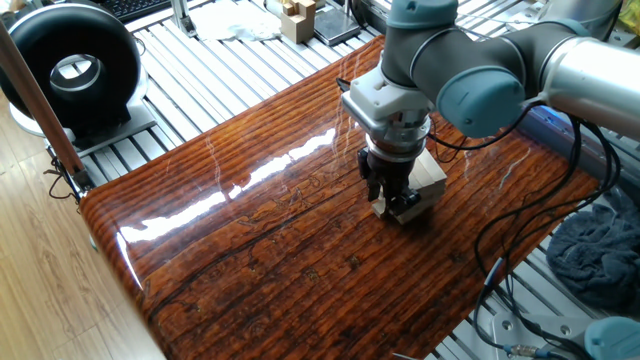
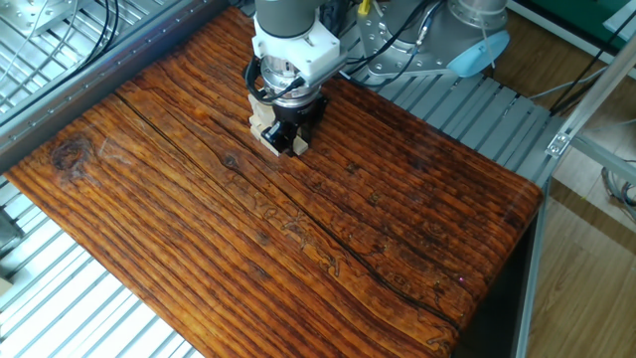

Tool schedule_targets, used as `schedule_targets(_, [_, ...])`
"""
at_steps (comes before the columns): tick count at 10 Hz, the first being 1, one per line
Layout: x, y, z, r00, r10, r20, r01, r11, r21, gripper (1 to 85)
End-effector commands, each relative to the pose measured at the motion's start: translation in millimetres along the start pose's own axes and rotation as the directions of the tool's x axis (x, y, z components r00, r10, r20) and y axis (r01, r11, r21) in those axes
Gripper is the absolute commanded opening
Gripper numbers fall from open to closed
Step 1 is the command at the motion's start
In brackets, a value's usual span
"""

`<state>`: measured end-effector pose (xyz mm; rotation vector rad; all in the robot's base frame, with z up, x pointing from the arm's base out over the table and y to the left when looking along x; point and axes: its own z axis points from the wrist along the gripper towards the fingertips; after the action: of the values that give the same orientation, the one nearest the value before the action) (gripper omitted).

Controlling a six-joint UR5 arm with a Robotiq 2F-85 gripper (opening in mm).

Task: Play Jenga

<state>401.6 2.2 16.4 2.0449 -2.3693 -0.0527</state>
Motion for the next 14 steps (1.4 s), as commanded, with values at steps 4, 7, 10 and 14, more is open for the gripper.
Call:
schedule_targets(4, [-0.9, -4.5, -1.2, 1.0, -0.019, 0.006, 0.019, 1.0, 0.015, 44.7])
schedule_targets(7, [-1.6, -4.3, -1.2, 1.0, -0.019, 0.009, 0.019, 1.0, 0.015, 44.7])
schedule_targets(10, [-2.0, -4.3, -1.2, 1.0, -0.016, 0.011, 0.016, 1.0, 0.015, 44.7])
schedule_targets(14, [-0.8, -4.5, -1.2, 0.999, -0.051, 0.005, 0.051, 0.999, 0.015, 44.7])
